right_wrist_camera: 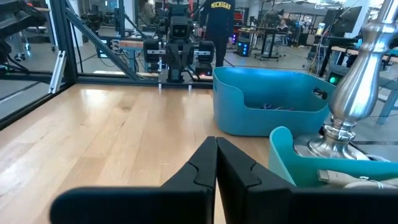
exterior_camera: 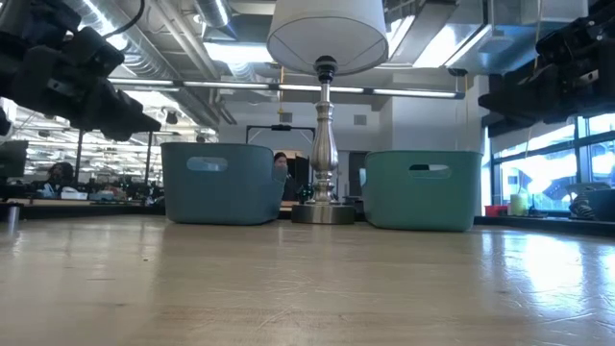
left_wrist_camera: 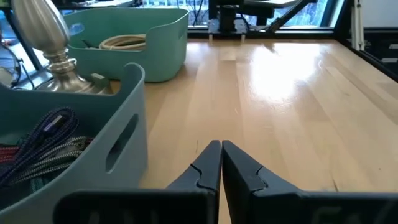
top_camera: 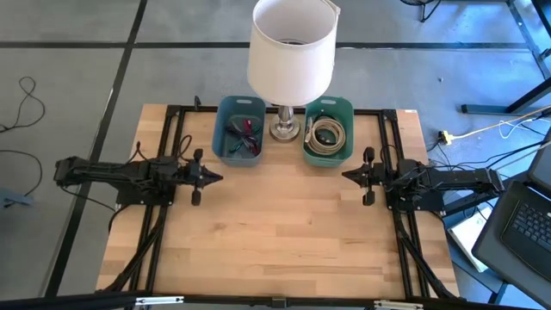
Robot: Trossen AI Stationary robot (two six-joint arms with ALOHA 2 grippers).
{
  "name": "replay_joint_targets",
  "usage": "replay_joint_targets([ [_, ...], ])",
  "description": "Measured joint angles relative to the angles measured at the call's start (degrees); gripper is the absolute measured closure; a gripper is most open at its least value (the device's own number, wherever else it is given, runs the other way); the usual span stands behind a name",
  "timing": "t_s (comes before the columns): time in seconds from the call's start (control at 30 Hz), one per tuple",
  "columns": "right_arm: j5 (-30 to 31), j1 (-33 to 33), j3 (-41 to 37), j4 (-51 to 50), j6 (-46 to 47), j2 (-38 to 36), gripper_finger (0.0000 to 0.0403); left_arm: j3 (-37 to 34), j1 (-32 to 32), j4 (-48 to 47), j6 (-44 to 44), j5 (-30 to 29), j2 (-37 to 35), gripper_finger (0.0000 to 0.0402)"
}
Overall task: Pick & Place USB Port
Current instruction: Return to Home Position
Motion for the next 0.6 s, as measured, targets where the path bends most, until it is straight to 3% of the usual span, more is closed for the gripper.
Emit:
replay_joint_targets([
  [0.27, 0.00, 0.00, 0.00, -0.02, -0.43, 0.00, 0.0393, -0.21, -0.21, 0.41, 0.00, -0.06, -0.30, 0.0398],
  [0.6, -0.04, 0.00, 0.04, 0.01, -0.41, -2.08, 0.0393, -1.73, 0.07, 4.53, -0.02, 0.20, -7.69, 0.0394],
])
